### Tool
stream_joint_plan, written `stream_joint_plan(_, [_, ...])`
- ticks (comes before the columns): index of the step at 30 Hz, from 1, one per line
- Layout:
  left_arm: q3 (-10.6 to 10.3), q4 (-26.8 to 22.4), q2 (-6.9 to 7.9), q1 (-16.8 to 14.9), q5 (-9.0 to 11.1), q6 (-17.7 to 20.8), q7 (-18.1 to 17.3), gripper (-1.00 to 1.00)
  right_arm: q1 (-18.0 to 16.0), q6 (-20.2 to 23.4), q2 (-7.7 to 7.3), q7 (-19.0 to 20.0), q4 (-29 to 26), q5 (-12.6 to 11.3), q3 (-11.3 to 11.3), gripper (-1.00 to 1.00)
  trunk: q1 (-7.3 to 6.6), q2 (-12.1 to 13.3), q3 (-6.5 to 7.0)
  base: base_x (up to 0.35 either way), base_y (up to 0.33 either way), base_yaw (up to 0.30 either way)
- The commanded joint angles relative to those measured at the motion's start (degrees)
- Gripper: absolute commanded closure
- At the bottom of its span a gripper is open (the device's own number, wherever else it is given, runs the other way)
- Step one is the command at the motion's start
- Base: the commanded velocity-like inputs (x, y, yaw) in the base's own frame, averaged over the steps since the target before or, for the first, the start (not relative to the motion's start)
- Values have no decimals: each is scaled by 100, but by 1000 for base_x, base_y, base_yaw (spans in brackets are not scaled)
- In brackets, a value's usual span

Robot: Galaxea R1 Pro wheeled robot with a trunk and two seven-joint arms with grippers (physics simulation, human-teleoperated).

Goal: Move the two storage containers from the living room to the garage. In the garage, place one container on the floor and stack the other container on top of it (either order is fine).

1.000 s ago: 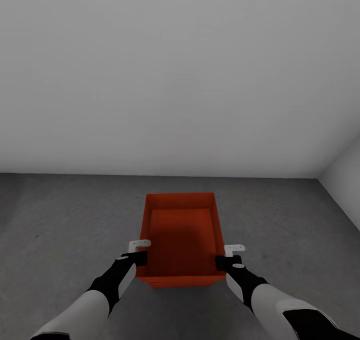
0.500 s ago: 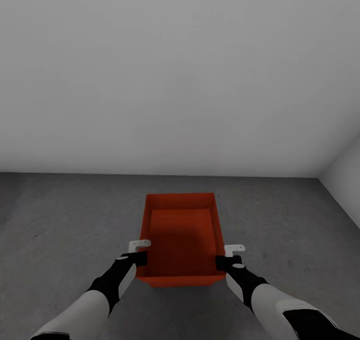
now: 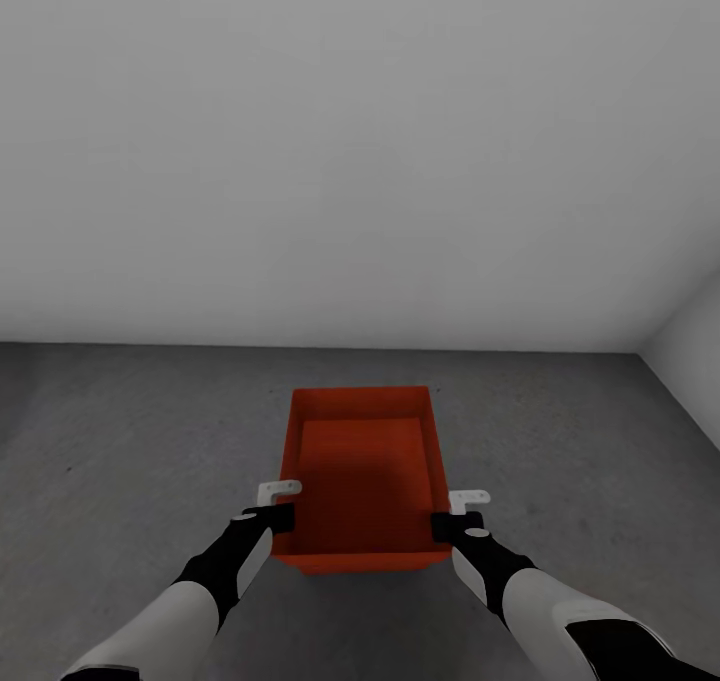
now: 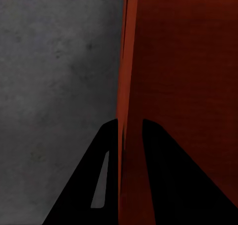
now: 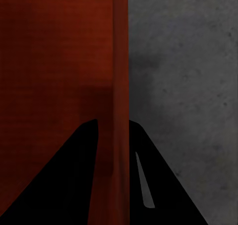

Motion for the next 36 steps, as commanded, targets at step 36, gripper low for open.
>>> stream_joint_plan(36, [44,-17,5,-1,-27,45,320,100,-5,-21,-159,-330,-13,74,-152,100,373,-685,-309,0,0,0])
